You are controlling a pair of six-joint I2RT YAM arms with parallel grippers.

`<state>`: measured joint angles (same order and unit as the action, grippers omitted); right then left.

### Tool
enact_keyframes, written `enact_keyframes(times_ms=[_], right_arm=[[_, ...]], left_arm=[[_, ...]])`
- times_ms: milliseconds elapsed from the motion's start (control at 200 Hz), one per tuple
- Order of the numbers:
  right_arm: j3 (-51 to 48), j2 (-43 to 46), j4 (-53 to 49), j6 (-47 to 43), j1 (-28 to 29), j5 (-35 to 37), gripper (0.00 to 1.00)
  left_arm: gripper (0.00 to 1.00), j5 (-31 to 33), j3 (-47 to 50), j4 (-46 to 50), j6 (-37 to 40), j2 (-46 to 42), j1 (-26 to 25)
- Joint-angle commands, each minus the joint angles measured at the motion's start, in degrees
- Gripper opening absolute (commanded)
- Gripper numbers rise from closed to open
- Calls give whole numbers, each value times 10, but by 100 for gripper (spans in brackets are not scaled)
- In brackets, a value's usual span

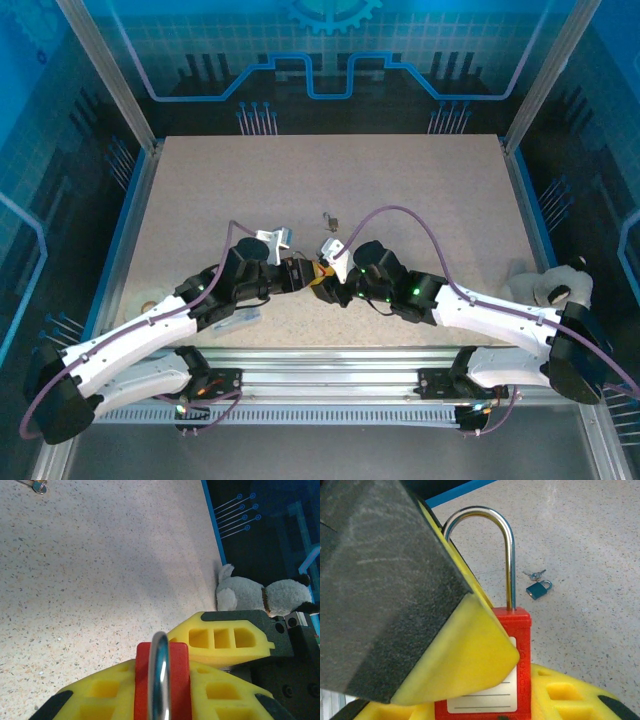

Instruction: Lock with the key

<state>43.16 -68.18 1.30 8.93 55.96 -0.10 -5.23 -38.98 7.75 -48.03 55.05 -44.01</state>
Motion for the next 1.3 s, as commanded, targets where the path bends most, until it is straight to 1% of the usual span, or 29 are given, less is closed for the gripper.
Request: enact_keyframes(times_ms=[0,125,225,255,320,390,425,565,605,645,710,786,806,921,1051,1146,1251,1296], right_arm=[[-3,4,27,-3,9,-6,0],[-7,9,29,-3,9,-6,0],[-11,14,30,-4,9,-7,1],[-13,16,32,-5,9,-6,7],[-17,21,34,-7,8,-6,16],[-20,27,34,-11,7,-6,38],[-22,32,34,-12,7,-2,46],[-36,59,37,-16,6,12,68],[-43,70,40,-17,5,14,71],[-49,81,45,-18,3,16,75],[-59,101,51,-18,1,19,83],[-70,123,56,-16,-2,27,95],[-73,128,58,-15,-3,31,99],[-94,162,75,-11,-14,39,100],[-122,196,100,7,-34,47,100],[-143,216,120,31,-59,50,100],[-168,237,138,64,-89,48,100],[-182,244,170,80,-103,47,100]], left_arm=[[0,-4,-13,-2,10,9,6],[0,2,-14,-4,16,15,7],[0,31,-18,9,20,12,7],[0,42,-18,13,19,11,7],[0,59,-18,15,19,8,8],[0,72,-18,13,25,3,8],[0,81,-19,14,27,-1,8],[0,103,-25,17,25,-4,12],[0,105,-29,20,24,-3,16],[0,103,-32,22,23,1,19],[0,95,-41,27,19,8,27],[0,79,-56,42,19,20,37],[0,76,-59,46,19,23,40],[0,57,-77,65,20,34,58],[0,39,-79,53,16,38,82],[0,23,-67,22,7,47,91],[0,-2,-76,22,5,67,102],[0,-8,-77,14,4,76,103]])
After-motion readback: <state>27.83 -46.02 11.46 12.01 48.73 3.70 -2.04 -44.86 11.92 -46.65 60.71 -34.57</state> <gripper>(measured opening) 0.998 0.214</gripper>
